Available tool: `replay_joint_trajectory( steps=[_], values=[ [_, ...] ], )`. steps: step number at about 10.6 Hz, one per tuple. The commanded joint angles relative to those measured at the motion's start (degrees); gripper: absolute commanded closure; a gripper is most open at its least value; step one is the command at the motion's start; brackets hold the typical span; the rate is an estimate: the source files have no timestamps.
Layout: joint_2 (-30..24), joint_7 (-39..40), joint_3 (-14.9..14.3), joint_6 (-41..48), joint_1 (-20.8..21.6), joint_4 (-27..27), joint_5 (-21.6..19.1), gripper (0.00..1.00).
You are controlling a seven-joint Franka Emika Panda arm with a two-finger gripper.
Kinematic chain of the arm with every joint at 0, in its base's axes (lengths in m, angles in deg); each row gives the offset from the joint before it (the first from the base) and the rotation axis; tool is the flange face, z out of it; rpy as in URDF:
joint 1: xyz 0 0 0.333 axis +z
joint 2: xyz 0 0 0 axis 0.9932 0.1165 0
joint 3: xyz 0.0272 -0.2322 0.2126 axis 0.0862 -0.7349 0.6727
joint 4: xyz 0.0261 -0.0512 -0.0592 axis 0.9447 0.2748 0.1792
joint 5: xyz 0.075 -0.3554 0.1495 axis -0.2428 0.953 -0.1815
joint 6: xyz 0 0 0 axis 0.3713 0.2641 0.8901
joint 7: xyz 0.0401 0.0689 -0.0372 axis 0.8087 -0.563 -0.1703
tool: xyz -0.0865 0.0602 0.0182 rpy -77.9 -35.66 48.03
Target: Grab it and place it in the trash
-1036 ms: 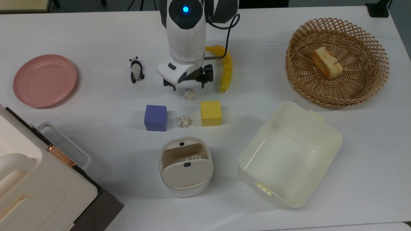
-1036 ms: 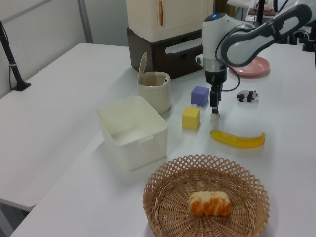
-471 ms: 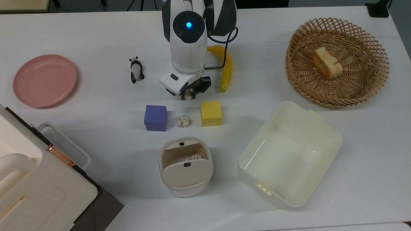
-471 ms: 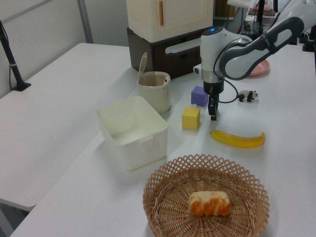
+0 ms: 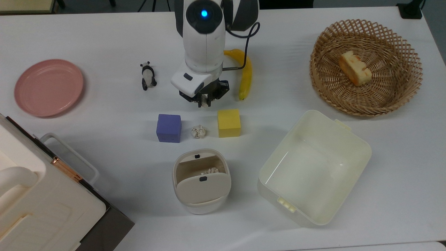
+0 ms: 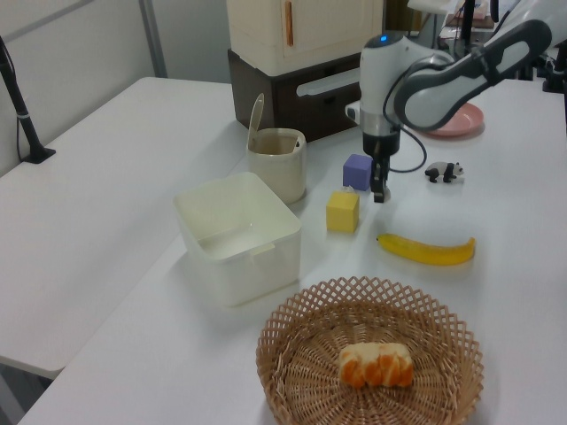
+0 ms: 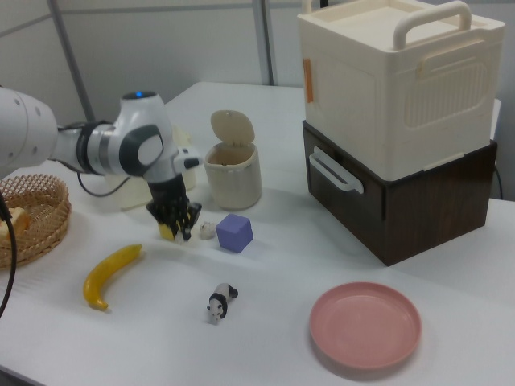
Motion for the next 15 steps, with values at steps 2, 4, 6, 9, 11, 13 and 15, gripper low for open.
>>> replay_joint_trajectory(
  steps=[2,4,6,9,11,13,15],
  values=[
    [-0.1,-0.7,-0.4,2.5,-0.3,-11.0,0.9,0.81],
    [3.2,-0.4,-0.9,1.8,-0.5,-17.6,0.9,0.81],
    [6.7,-0.4,-0.9,-4.0,-1.2,-21.7,0.9,0.80],
    [10.4,-0.5,-1.0,-21.0,-1.3,-21.8,1.0,0.66],
    [12.1,-0.4,-1.0,-26.7,-1.3,-21.8,1.1,0.57],
    [12.2,-0.5,-1.0,-27.6,-1.2,-21.7,1.1,0.13],
    [12.0,-0.5,-0.9,-27.6,-1.1,-21.5,1.5,0.00]
  ],
)
